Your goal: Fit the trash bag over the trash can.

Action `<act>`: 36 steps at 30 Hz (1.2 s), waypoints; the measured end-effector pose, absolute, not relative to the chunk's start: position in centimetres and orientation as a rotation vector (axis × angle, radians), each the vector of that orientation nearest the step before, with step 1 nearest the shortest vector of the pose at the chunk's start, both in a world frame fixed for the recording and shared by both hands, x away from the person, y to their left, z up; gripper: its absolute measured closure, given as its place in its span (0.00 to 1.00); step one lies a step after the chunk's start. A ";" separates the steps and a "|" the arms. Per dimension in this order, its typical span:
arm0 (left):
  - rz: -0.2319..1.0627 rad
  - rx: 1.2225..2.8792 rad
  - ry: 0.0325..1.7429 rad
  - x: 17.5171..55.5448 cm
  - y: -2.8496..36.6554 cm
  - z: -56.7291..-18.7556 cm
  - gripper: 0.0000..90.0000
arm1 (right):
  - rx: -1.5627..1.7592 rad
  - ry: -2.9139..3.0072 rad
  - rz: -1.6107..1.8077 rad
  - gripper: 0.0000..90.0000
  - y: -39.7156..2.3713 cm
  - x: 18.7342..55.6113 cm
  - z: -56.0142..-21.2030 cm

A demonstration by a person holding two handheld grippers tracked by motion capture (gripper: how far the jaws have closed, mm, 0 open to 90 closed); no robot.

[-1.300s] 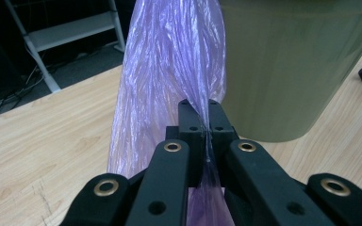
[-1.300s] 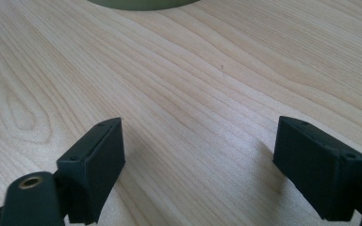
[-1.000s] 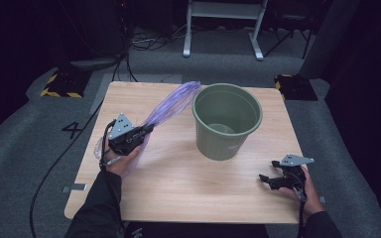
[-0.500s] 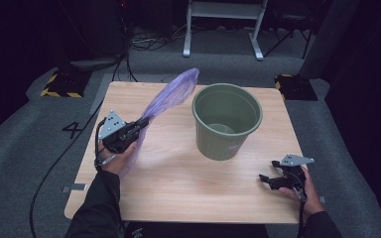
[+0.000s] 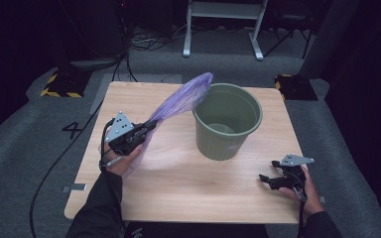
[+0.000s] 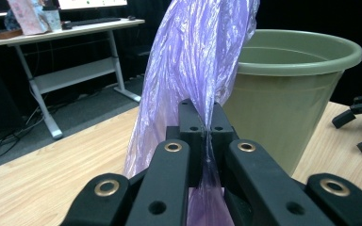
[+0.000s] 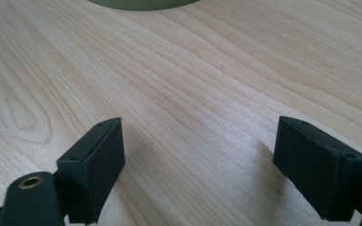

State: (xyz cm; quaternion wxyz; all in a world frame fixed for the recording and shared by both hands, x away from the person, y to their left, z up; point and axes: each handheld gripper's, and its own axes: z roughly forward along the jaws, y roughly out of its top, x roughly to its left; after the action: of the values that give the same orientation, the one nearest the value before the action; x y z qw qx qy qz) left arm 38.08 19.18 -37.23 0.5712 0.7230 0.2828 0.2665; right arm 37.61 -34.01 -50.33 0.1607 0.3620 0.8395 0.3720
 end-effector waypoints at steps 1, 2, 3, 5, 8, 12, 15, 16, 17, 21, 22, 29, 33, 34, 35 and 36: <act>0.627 1.703 0.660 38.0 19.0 -37.2 0.98 | 1.034 2.397 1.062 0.18 -34.0 37.6 -50.3; 0.630 1.706 0.654 38.0 18.8 -37.2 0.98 | 1.035 2.397 1.061 0.18 -34.0 37.6 -50.3; 0.630 1.710 0.648 38.0 18.6 -37.1 0.98 | 1.036 2.396 1.061 0.18 -34.0 37.6 -50.3; 0.637 1.718 0.643 37.9 18.3 -37.1 0.98 | 1.037 2.395 1.061 0.19 -34.0 37.6 -50.3; 0.647 1.742 0.623 37.9 17.5 -37.1 0.98 | 1.042 2.330 1.083 0.25 -34.3 37.5 -49.5; 0.648 1.761 0.609 38.0 16.8 -37.1 0.98 | 1.038 2.239 1.169 0.27 -34.6 37.3 -47.4; 0.643 1.770 0.596 38.1 16.2 -37.0 0.98 | 0.994 2.148 1.268 0.28 -34.6 37.3 -44.0; 0.635 1.772 0.596 38.1 16.0 -37.0 0.98 | 0.978 2.138 1.280 0.28 -34.5 37.4 -43.2; 0.635 1.772 0.596 38.1 16.0 -37.0 0.98 | 0.978 2.138 1.280 0.28 -34.5 37.4 -43.2; 0.632 1.786 0.562 38.4 15.1 -36.5 0.98 | 0.902 2.109 1.277 0.28 -33.3 38.1 -39.9; 0.632 1.786 0.562 38.4 15.1 -36.5 0.98 | 0.902 2.109 1.277 0.28 -33.3 38.1 -39.9; 0.629 1.845 0.512 38.7 13.5 -36.3 0.98 | 0.816 2.018 1.352 0.29 -31.9 39.1 -35.2; 0.617 1.862 0.502 39.0 12.9 -36.5 0.98 | 0.748 2.002 1.407 0.30 -30.0 40.1 -32.3; 0.617 1.862 0.502 39.0 12.9 -36.5 0.98 | 0.748 2.002 1.407 0.30 -30.0 40.1 -32.3; 0.613 1.869 0.499 39.1 12.7 -36.6 0.98 | 0.725 2.012 1.396 0.30 -28.9 40.5 -31.5; 0.610 1.872 0.499 39.2 12.6 -36.6 0.98 | 0.711 2.018 1.403 0.31 -28.4 40.6 -31.2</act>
State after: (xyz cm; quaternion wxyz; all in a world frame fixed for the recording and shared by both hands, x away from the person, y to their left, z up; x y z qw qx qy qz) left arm 39.16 12.60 -36.64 0.5270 0.7833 0.2088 0.2552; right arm 40.65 -28.42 -31.24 0.2877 0.2662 0.7554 0.5252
